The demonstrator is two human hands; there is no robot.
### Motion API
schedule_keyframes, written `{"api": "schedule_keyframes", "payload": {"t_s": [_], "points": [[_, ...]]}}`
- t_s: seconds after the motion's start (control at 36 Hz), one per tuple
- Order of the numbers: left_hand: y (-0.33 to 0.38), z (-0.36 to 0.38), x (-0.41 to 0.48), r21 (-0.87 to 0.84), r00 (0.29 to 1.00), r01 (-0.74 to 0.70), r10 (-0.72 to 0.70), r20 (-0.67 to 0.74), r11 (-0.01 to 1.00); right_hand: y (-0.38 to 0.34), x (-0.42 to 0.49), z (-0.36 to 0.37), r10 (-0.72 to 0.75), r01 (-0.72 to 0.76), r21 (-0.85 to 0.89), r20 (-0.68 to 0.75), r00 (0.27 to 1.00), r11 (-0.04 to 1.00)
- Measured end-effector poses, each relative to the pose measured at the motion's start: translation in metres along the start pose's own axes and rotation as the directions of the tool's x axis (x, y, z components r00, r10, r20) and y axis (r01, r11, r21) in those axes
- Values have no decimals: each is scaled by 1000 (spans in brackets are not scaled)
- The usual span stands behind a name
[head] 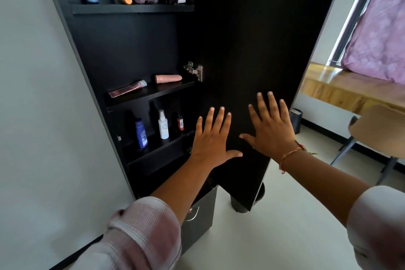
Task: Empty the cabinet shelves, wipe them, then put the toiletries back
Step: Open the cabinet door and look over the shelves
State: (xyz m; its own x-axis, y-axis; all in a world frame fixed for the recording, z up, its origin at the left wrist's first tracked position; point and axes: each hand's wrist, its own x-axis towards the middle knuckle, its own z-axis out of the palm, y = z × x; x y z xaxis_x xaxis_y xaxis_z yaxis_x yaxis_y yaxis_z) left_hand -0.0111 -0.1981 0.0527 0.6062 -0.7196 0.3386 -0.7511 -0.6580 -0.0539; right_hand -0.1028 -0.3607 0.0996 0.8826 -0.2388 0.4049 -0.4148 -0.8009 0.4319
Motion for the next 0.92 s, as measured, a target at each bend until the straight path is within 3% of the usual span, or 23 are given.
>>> {"api": "schedule_keyframes", "payload": {"t_s": [0.44,0.67,0.92], "points": [[-55,-9,-40,69,982,179,-175,-67,981,-50,12,-29,-73,92,196,-104,992,976],[-94,-16,-84,72,944,318,-308,-118,945,-99,17,-46,-116,153,304,-134,984,940],[-128,-3,-127,94,887,462,-457,-72,882,-156,11,-45,-167,202,412,-121,979,888]]}}
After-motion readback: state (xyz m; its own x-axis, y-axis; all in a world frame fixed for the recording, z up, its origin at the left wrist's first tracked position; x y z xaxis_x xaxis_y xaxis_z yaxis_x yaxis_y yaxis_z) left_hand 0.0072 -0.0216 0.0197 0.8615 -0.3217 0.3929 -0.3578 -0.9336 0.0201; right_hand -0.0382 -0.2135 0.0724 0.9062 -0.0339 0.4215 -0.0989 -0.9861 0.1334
